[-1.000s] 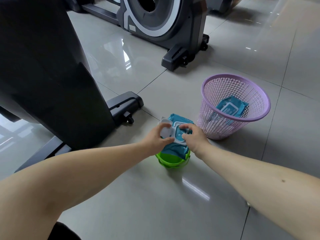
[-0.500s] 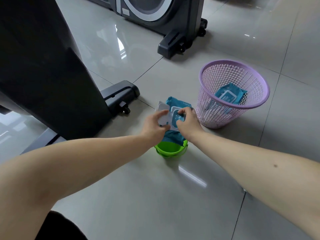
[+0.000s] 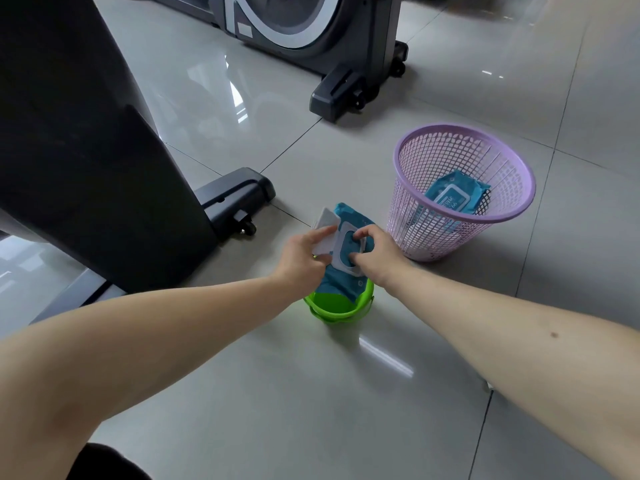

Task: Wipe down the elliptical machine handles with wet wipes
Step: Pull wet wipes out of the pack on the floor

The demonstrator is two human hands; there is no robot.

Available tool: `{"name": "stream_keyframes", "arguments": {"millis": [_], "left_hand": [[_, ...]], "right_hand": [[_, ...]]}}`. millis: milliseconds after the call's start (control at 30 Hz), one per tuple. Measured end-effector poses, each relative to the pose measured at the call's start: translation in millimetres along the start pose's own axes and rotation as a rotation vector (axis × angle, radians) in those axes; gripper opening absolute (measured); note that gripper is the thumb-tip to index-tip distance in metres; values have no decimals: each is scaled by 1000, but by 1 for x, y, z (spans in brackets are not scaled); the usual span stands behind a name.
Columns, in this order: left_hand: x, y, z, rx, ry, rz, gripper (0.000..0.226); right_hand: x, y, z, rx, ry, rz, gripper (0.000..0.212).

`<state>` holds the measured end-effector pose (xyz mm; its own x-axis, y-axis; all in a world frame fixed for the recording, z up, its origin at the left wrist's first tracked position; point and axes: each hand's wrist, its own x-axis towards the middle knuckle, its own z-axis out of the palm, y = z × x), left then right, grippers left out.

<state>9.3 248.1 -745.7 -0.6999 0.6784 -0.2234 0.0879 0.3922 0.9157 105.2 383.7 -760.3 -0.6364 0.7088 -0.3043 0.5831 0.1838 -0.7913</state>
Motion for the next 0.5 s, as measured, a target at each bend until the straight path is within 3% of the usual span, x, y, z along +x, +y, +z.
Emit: {"name": "stream_keyframes", "arguments": {"millis": [267, 500], "left_hand": [[2, -1, 0, 37, -11, 19, 57], [0, -3, 1, 5, 2, -2, 56]], "right_hand": [[2, 0, 3, 91, -5, 57, 19], [5, 0, 3, 247, -101, 206, 21]]}}
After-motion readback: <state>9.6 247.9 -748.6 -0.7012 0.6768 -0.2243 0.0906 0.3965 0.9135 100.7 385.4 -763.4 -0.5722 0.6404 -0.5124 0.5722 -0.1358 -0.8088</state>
